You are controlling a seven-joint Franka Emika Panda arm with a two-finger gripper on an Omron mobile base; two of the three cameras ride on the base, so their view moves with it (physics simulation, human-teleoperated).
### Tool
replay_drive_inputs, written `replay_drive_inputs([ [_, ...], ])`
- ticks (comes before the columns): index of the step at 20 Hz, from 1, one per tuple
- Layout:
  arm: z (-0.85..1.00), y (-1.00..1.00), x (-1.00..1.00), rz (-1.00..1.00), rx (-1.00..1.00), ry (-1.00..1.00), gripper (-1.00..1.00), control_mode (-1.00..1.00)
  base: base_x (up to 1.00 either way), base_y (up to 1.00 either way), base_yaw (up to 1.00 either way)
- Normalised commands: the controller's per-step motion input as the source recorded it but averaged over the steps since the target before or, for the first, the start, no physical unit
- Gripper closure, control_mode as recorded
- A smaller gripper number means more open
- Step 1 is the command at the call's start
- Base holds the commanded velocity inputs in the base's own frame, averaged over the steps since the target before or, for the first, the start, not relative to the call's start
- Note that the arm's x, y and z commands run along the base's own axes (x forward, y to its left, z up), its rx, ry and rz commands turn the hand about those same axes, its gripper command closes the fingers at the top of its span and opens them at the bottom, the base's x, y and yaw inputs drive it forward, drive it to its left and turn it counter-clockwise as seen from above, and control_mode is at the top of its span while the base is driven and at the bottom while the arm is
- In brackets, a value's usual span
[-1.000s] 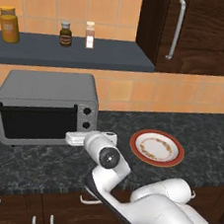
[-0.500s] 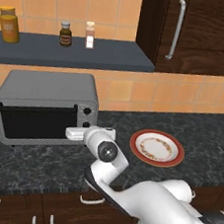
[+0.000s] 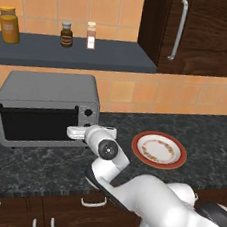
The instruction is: Pick up the kebab skewer and baguette bread, and place them inside the toaster oven. Close the toaster oven door and start by setting the timer.
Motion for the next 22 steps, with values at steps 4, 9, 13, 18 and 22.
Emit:
replay_drive_inputs([
  [4, -0.24, 0.00, 0.06, -0.04, 0.00, 0.00, -1.00, -1.00, 0.00, 0.00, 0.00],
  [9, -0.16, 0.00, 0.18, -0.05, 0.00, -0.06, -1.00, -1.00, 0.00, 0.00, 0.00],
  [13, -0.14, 0.00, 0.23, -0.02, 0.00, -0.10, -1.00, -1.00, 0.00, 0.00, 0.00],
  [18, -0.33, 0.00, 0.00, 0.00, 0.00, -0.11, -1.00, -1.00, 0.00, 0.00, 0.00],
  [22, -0.07, 0.00, 0.03, 0.00, 0.00, -0.01, -1.00, -1.00, 0.00, 0.00, 0.00],
])
